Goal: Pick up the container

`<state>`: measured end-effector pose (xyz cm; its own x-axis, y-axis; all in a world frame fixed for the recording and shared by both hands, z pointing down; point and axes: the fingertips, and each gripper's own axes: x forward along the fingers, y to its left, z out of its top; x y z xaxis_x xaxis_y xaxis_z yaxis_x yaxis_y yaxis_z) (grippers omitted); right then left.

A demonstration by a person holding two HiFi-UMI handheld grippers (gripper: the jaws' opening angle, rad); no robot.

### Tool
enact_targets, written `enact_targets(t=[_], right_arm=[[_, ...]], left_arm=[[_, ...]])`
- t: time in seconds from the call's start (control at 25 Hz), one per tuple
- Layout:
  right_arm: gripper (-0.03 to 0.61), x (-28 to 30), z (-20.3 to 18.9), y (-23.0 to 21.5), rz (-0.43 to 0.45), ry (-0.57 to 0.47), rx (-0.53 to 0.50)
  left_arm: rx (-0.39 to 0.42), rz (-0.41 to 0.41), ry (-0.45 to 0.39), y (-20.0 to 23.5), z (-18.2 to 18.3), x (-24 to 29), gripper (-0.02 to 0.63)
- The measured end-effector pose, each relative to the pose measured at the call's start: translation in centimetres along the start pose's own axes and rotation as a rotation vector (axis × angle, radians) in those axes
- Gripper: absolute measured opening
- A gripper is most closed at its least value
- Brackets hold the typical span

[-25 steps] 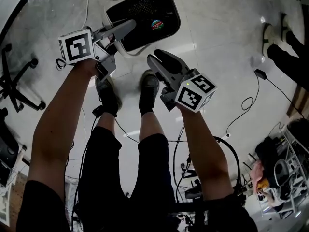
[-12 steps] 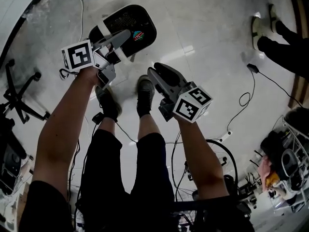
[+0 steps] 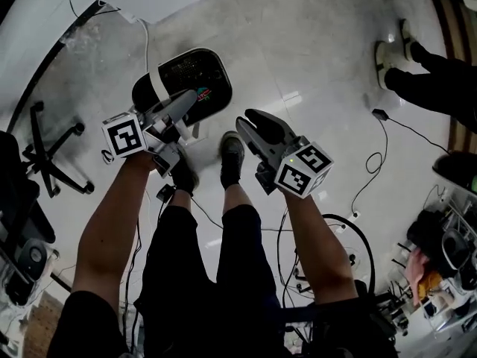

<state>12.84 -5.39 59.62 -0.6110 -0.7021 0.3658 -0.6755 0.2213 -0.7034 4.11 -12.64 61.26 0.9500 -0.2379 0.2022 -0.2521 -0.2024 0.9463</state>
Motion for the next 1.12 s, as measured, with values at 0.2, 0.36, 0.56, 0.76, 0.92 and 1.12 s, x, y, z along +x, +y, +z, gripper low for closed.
enact_targets(t=[0.2,0.36,0.56,0.76,0.92,1.12], right_arm=[[0.091,-0.9,3.1,4.3,-0.075,-0.013,-0.095],[0.056,-1.9,6.4,7.6,-0.062,-0.024,-0.102],[0.044,-3.6,10.4,13.5,-0.034,-0.037,-0.143],[0.041,-4.7,13.9,17.1,-0.037,-0.037,-0.183],[0.037,-5.9,16.9,21.0,-0.022,-0.081,-0.2],[0.032,-6.8,20.7,25.5,-0.009,-0.096,-0.243]], left_arm=[[0.02,-0.063,-0.033,-6.1,1.0,-4.4,0.011],[0.015,-0.06,-0.035,-9.9,1.0,-6.0,0.011],[-0.014,-0.076,-0.102,-15.6,1.3,-8.6,0.011],[0.042,-0.051,-0.107,-20.8,2.8,-10.5,0.011],[0.07,-0.059,-0.115,-25.3,3.6,-12.9,0.011],[0.094,-0.099,-0.134,-31.1,4.3,-15.2,0.011]])
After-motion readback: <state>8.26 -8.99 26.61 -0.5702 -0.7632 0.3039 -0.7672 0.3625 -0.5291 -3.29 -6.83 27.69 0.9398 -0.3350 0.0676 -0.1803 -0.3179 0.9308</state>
